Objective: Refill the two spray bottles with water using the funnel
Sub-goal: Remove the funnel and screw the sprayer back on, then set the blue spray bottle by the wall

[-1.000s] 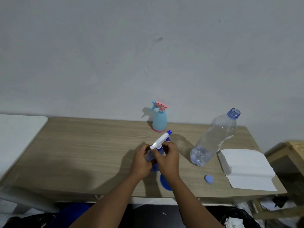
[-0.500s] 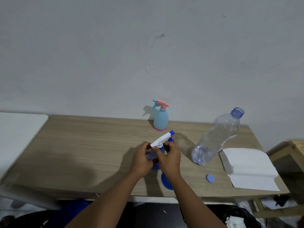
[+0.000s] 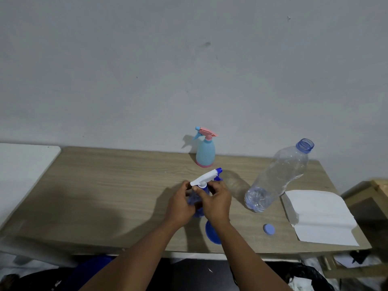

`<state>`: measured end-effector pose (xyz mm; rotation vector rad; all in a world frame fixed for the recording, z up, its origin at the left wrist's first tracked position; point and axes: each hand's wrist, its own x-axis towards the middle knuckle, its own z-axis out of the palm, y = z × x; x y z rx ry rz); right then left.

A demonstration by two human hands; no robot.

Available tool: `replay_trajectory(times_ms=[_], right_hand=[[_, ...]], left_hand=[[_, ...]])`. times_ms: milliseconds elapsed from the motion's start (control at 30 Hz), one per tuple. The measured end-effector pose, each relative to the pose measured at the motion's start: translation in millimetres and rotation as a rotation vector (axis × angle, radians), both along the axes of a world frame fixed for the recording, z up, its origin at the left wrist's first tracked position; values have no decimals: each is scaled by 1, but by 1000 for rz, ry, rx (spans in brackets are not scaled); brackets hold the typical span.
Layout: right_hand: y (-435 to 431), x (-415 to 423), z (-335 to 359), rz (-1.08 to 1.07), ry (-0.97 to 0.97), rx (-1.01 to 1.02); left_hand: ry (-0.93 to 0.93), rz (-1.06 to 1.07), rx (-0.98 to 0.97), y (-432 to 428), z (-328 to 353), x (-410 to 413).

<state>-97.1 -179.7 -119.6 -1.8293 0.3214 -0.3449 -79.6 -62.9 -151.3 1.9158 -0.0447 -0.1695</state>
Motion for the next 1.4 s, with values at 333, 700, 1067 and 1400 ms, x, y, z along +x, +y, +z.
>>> replay_trajectory(times_ms=[333,700,1067,1400], right_hand=[[8,-5,-4,-130,24,187],[0,9,3,156,-47,50],[9,34,29,407,130,-100],[28,48,37,629,571,-348]], left_hand=[[20,52,-69,1,-24,-17],[-7,-5,298,49,-26,-30],[447,-166,807,147,-49,-42],[510,-202,814,148,-41,-40]])
